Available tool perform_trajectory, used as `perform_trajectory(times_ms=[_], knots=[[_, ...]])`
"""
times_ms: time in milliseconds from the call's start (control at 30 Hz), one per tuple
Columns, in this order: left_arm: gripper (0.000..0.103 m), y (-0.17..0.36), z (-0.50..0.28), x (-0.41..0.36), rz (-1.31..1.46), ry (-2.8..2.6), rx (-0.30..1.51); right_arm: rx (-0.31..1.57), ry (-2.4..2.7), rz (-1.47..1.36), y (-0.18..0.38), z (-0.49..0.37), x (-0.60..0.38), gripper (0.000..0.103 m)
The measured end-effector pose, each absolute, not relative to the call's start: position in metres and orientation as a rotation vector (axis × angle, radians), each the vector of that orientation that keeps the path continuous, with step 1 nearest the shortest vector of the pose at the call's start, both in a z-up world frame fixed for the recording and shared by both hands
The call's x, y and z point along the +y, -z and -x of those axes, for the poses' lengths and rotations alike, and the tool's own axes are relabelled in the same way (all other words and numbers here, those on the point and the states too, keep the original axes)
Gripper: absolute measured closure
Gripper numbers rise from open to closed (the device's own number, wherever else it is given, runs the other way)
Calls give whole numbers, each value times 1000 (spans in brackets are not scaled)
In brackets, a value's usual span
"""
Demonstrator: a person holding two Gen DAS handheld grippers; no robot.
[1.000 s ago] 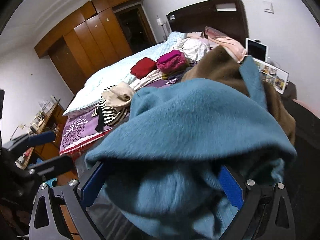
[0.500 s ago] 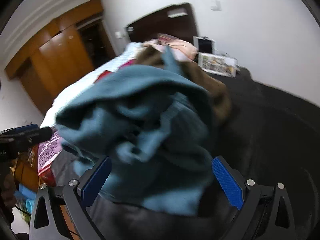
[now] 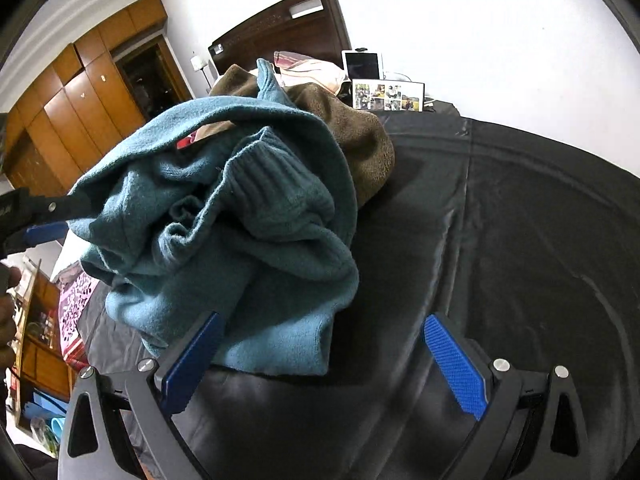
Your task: Fold clothes
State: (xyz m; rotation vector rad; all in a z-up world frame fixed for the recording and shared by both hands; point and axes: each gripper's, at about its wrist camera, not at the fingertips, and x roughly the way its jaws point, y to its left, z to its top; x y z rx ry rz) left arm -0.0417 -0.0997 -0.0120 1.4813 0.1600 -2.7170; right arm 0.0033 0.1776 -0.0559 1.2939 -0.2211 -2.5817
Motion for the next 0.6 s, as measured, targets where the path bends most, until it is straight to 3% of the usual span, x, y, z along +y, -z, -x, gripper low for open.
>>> perform_trajectory(times_ms=[167, 267, 333, 400, 433, 600], knots=[[2, 14, 60, -112, -1465, 2743, 264, -226, 2579, -1319, 65, -11, 174, 1], [24, 13, 72, -115, -1464, 2770, 318, -227, 2581, -1330, 68, -11, 172, 1], [65, 15, 81, -115, -1496, 2782, 329, -233, 2577, -1340, 71, -10, 169, 1], [87, 17, 89, -114, -1519, 2791, 351, -230, 2575, -1347, 72, -9, 166, 1], [94, 17, 91, -114, -1522, 2797, 362, -224, 2575, -1349, 72, -8, 164, 1], [96, -10, 93, -122, -1392, 2856, 360, -174, 2611, -1341, 72, -7, 156, 1]])
